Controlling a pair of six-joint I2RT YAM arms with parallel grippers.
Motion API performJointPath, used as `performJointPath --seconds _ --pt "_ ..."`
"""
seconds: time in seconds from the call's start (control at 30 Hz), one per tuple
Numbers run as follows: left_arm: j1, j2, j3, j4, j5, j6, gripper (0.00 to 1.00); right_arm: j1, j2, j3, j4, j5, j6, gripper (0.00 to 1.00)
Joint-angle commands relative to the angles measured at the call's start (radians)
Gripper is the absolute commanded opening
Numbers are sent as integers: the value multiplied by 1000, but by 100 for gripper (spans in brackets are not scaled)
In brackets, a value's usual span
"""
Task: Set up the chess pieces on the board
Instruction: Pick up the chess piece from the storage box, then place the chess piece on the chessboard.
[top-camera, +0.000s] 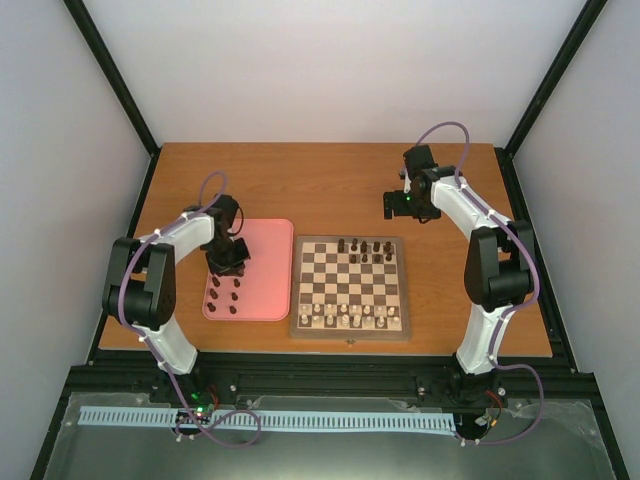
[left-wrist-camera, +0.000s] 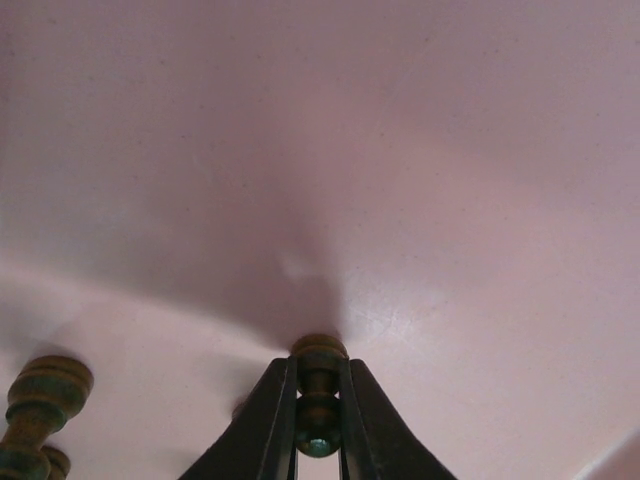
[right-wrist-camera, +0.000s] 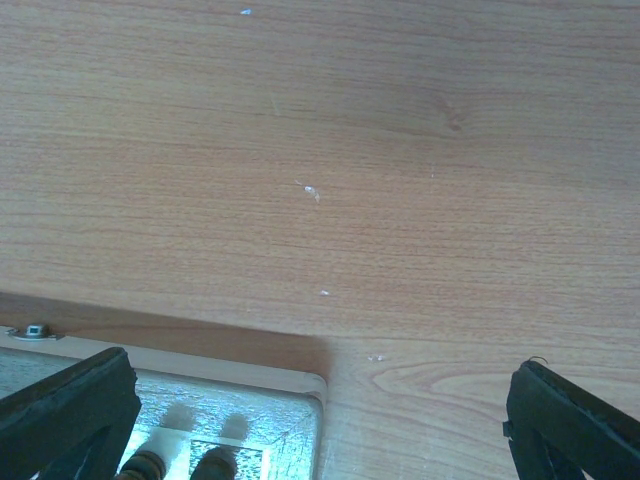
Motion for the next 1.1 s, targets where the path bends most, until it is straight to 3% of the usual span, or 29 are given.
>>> performJointPath --seconds 0.0,0.17,0.37,0.73,1.07 --pt "10 -32 47 -27 29 11 2 5 18 9 -9 6 -7 100" --pt "-18 -94 127 -91 62 9 1 5 21 12 -6 2 -6 100" --pt "-178 -53 291 -162 52 -4 2 6 31 21 -4 -9 0 100" --pt "-497 218 618 -236 -42 73 2 6 47 38 -8 -18 -1 100" --pt "-594 418 874 -301 -44 126 2 -6 54 51 -9 -19 -4 100"
